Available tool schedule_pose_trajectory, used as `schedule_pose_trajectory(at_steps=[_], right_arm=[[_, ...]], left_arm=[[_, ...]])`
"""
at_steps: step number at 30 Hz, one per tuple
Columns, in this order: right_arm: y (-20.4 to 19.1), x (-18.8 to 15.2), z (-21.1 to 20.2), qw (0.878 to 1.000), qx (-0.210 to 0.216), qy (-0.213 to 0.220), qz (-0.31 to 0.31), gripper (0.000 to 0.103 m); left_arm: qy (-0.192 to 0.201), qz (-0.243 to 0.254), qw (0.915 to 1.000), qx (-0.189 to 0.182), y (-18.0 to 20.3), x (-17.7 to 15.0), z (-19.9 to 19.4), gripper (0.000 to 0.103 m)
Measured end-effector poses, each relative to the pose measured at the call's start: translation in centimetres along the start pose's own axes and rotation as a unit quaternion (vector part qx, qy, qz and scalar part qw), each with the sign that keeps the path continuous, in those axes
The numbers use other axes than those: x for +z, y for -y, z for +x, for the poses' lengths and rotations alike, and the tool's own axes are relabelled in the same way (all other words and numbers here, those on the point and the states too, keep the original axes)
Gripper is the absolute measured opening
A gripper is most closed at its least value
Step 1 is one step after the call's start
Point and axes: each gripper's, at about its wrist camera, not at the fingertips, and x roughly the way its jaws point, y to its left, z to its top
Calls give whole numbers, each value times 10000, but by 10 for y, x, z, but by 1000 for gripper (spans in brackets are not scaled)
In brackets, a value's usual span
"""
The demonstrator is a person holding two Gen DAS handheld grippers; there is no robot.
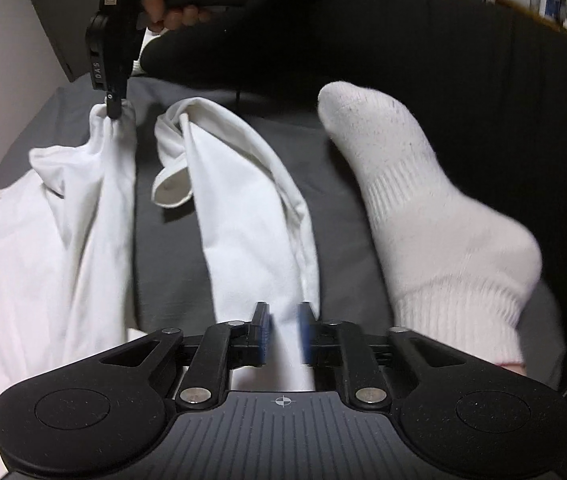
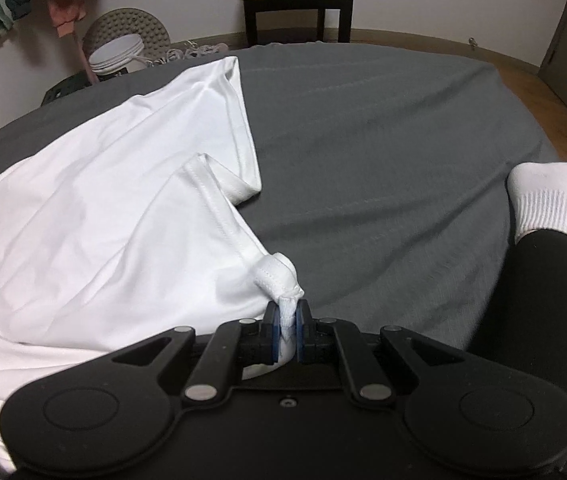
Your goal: Fold clothes
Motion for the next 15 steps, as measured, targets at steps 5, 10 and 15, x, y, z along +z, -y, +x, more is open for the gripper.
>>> schedule_pose_trajectory(at_steps=[5,10,15], right_arm=[[6,-1,1,9998,170,10,72,8],[15,-3,5,9989,385,33,266,8],[19,-4,6,9982,528,95,273,8]], left_arm=[[453,-360,9973,454,-21,-13,-42,78],[-29,-461,9986,240,-48,-15,-99,78],[-1248,200,9917,214,-62,18,-181,78]])
